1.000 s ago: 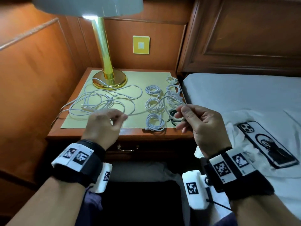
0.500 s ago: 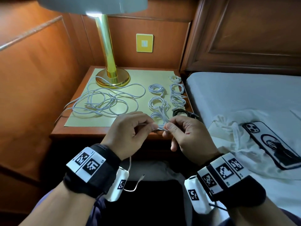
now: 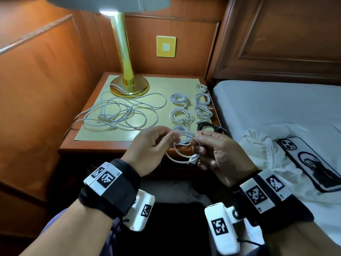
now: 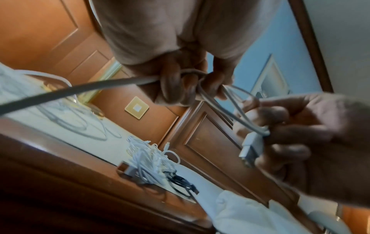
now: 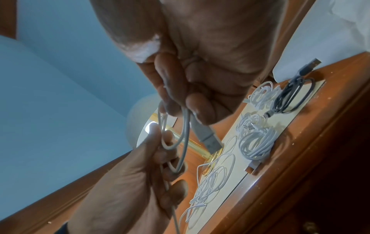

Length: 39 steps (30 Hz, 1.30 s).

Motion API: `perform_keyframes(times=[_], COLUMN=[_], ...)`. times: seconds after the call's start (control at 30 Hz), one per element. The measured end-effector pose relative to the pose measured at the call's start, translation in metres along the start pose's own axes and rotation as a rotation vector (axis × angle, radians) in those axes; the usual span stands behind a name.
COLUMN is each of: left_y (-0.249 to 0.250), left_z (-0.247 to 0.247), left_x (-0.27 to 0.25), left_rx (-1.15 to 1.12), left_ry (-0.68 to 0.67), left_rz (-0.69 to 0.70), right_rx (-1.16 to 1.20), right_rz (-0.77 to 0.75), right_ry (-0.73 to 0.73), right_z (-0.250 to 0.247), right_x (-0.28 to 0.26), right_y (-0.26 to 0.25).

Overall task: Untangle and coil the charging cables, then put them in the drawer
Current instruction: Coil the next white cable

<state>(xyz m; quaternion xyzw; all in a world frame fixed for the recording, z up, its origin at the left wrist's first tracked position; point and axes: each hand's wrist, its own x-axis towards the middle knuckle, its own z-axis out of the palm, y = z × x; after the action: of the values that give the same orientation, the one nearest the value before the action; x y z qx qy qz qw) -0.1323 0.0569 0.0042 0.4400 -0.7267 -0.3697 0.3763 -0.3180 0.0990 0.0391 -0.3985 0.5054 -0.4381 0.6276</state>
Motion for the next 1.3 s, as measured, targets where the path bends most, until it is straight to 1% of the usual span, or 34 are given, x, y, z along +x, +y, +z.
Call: perform_keyframes(times=[0.13,0.17,0.2,0.27,0.33,0.43,0.53,0.6,0.63,0.73,0.77,0.83,0.97,1.07,1.17,1.2,1.3], left_y=[0.007,0.01,0.01,0.01,0.012,0.011,0.006,0.005,0.004,0.006,0.007,0.007,0.007,0.008,0.0,-0.005,-0.02], left_z=[0.006,0.007,0.008,0.009,0.009,0.01,0.008,0.009,0.01,0.015,0.015,0.014,0.014,0.014,0.002,-0.006,-0.034], left_x=[-0.001,-0.001,-0.001,-0.002,-0.001,0.0,0.001,0.001,0.001,-0.001,-0.001,-0.001,0.001,-0.001,0.002,0.004,0.009], left_rx=[-0.137,-0.131,-0.07,0.1,0.178,0.173,0.081,0.002,0.009,0.208,0.241,0.242,0.232,0.17,0.116,0.089,-0.022], left_ry=[-0.033,-0.047,-0.055,-0.061,-0.047,-0.056,-0.082,-0.098,-0.09,-0.006,0.024,0.047,0.028,-0.002,-0.007,0.015,0.15], left_rz=[-0.118,-0.137,-0.133,-0.116,-0.081,-0.044,-0.026,-0.042,-0.032,0.071,0.1,0.116,0.115,0.109,0.078,0.07,0.027], right_rx=[0.013,-0.004,-0.03,-0.094,-0.132,-0.128,-0.045,0.008,0.016,-0.015,-0.016,0.008,0.043,0.072,0.171,0.222,0.31], right_rz=[0.047,0.054,0.059,0.063,0.054,0.019,-0.021,-0.017,-0.01,0.053,0.075,0.102,0.138,0.123,0.08,0.062,0.023], right_ry=[0.002,-0.005,-0.01,-0.029,-0.056,-0.05,0.049,0.075,0.061,-0.006,-0.024,-0.046,-0.056,-0.007,0.097,0.13,0.218], right_z=[0.001,0.002,0.003,0.002,0.001,0.0,-0.003,-0.005,-0.006,-0.004,-0.003,-0.003,-0.006,-0.007,-0.016,-0.022,-0.037], right_x=[0.0,0.001,0.001,0.002,0.004,0.006,0.007,0.007,0.007,0.004,0.003,0.002,0.004,0.003,0.004,0.005,0.007], right_y=[0.001,0.002,0.002,0.005,0.007,0.01,0.007,0.003,0.002,0.002,0.003,0.004,0.001,0.001,-0.003,-0.005,-0.013])
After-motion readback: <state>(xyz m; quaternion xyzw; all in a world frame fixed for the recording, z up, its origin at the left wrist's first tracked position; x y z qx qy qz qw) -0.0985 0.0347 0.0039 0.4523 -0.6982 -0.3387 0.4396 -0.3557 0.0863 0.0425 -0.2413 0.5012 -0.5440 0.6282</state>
